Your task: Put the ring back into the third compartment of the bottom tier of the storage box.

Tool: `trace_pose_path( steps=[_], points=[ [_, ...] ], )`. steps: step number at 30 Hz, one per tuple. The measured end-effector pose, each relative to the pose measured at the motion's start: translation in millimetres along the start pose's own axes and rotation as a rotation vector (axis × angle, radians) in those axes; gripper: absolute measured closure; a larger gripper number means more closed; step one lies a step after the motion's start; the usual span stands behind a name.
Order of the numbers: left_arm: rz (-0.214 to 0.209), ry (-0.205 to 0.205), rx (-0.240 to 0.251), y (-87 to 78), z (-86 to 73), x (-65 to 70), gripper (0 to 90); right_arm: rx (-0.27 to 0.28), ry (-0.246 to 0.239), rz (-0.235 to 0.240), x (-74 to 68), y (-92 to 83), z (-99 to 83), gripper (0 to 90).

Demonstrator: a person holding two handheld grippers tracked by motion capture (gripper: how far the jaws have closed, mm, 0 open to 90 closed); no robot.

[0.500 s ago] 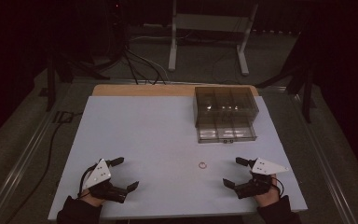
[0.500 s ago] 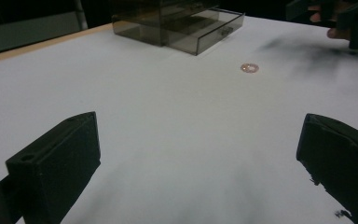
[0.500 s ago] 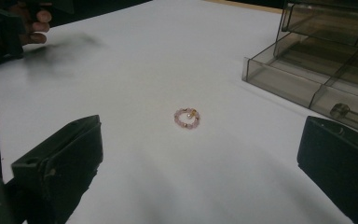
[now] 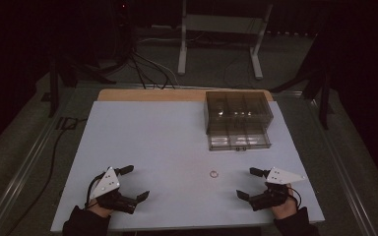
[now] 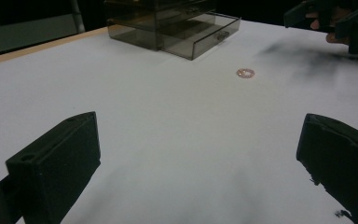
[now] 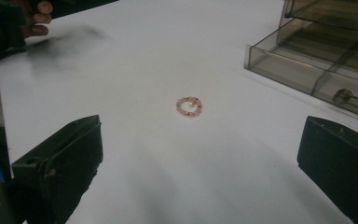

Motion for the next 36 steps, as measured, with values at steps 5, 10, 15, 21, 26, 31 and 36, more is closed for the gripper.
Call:
trace_pose_path(
  steps=[5,10,15,21,26,31,36],
  points=[
    [-0.001,0.003,0.001,-0.6,-0.7,-0.2,0.6,-0.031,-0.009,0.019,-7.5,2.0,-0.2,0.0],
    [-0.005,0.001,0.012,-3.0,0.8,0.5,0.6,-0.032,0.005,0.050,-17.6,3.2,4.8,0.0],
    [0.005,0.013,0.021,-3.7,2.7,1.4,0.6,-0.029,-0.020,0.054,-24.6,0.3,15.8,0.0],
    [-0.001,0.007,0.022,-3.1,2.8,1.5,0.6,-0.012,-0.023,0.069,-29.7,-3.3,28.4,0.0],
    [0.000,0.004,0.022,-3.5,2.4,1.3,0.6,0.014,-0.032,0.075,-33.4,-5.5,41.3,0.0],
    [0.001,0.003,0.023,-3.2,2.5,0.9,0.6,0.027,-0.039,0.071,-34.9,-7.7,48.7,0.0],
    [-0.001,0.003,0.021,-3.1,2.2,1.3,0.6,0.048,-0.042,0.070,-34.2,-10.5,58.1,0.0]
  ],
)
Point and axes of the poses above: each handheld gripper's, and its own axes: y roughly forward along the jaws, z roughly out of its top, x roughly to its right, the point moved 10 cm from there along y, roughly forward along the jaws, and after that the axes turned 8 degrees about z, right-handed, at the moved point
